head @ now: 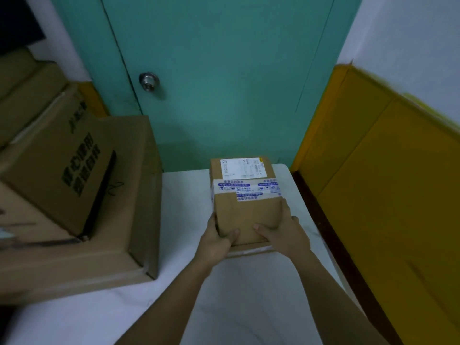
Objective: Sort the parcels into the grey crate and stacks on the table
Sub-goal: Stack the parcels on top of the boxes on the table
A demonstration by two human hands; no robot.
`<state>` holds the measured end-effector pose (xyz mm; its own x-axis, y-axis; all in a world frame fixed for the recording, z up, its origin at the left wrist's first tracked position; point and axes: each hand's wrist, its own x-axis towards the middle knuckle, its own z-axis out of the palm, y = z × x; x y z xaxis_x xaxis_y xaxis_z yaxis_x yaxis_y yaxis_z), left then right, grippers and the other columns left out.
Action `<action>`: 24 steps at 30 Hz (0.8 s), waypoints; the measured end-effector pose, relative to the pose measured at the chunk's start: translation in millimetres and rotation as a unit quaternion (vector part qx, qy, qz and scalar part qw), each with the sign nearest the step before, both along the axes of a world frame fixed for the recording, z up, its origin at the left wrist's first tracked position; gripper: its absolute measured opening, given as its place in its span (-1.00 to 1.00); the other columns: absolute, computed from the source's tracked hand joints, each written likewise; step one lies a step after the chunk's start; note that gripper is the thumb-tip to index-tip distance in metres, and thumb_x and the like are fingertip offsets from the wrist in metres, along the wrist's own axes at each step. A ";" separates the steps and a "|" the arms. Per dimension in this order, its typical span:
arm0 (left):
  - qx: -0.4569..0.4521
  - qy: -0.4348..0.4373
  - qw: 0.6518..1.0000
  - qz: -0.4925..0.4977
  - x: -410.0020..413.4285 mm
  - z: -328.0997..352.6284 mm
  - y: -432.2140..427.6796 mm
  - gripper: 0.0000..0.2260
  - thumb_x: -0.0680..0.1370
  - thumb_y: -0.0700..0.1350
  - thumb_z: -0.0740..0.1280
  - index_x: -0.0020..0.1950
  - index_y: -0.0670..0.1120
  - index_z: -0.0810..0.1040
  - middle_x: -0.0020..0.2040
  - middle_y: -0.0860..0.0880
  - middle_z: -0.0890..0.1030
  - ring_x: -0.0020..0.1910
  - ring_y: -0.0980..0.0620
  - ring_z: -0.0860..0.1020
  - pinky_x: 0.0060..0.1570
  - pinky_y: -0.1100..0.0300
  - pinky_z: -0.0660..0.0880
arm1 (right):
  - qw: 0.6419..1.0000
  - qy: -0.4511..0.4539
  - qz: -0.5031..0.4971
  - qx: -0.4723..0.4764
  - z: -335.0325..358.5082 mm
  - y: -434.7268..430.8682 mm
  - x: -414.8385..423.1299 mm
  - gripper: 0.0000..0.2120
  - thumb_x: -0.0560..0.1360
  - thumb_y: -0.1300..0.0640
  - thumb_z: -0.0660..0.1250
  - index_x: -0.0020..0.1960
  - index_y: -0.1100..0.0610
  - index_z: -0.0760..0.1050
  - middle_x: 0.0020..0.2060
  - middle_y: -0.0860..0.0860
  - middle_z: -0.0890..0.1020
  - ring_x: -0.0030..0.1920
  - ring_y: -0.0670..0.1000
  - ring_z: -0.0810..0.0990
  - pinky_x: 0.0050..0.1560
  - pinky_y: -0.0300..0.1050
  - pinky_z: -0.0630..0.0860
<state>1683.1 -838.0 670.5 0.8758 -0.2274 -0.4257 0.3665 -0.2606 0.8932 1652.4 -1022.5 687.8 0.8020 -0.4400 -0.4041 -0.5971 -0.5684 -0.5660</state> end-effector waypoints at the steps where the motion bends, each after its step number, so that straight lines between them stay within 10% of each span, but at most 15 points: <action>1: 0.001 0.000 1.000 0.000 -6.3 0.3 6.9 -0.32 0.53 -0.08 0.48 0.58 0.03 0.22 0.39 0.01 0.49 0.28 0.02 0.51 0.34 0.02 0.48 | 1.000 0.000 0.008 0.001 1.0 4.2 -10.2 0.06 0.40 -0.31 0.42 0.60 -0.11 -0.23 0.38 0.17 0.33 0.34 0.23 0.43 0.27 0.12 0.40; 6: -0.008 0.014 1.000 0.012 -57.1 6.8 47.3 -0.36 0.54 -0.07 0.47 0.53 0.13 0.24 0.28 0.11 0.49 0.10 0.19 0.55 -0.02 0.33 0.54 | 0.999 -0.017 0.047 0.017 -1.4 33.0 -72.9 0.03 0.42 -0.34 0.37 0.59 -0.15 -0.25 0.26 0.10 0.37 0.22 0.17 0.50 0.20 0.11 0.50; 17: 0.022 0.001 0.994 0.108 -167.7 -9.4 96.2 -0.43 0.56 0.00 0.42 0.49 0.16 0.24 0.28 0.19 0.48 0.18 0.20 0.52 -0.13 0.42 0.51 | 0.988 -0.040 0.151 -0.012 -9.8 72.9 -155.7 0.01 0.45 -0.36 0.31 0.58 -0.12 -0.31 0.21 0.01 0.35 0.21 0.06 0.48 0.11 -0.02 0.51; 24: 0.008 -0.068 0.984 0.167 -180.2 -18.9 79.5 -0.40 0.48 0.10 0.35 0.50 0.12 0.27 0.32 0.26 0.46 0.21 0.38 0.47 -0.03 0.55 0.45 | 0.978 -0.099 0.083 0.161 -19.5 70.6 -150.2 0.02 0.35 -0.17 0.54 0.56 -0.21 -0.09 0.42 -0.10 0.34 0.31 -0.04 0.43 0.30 -0.03 0.44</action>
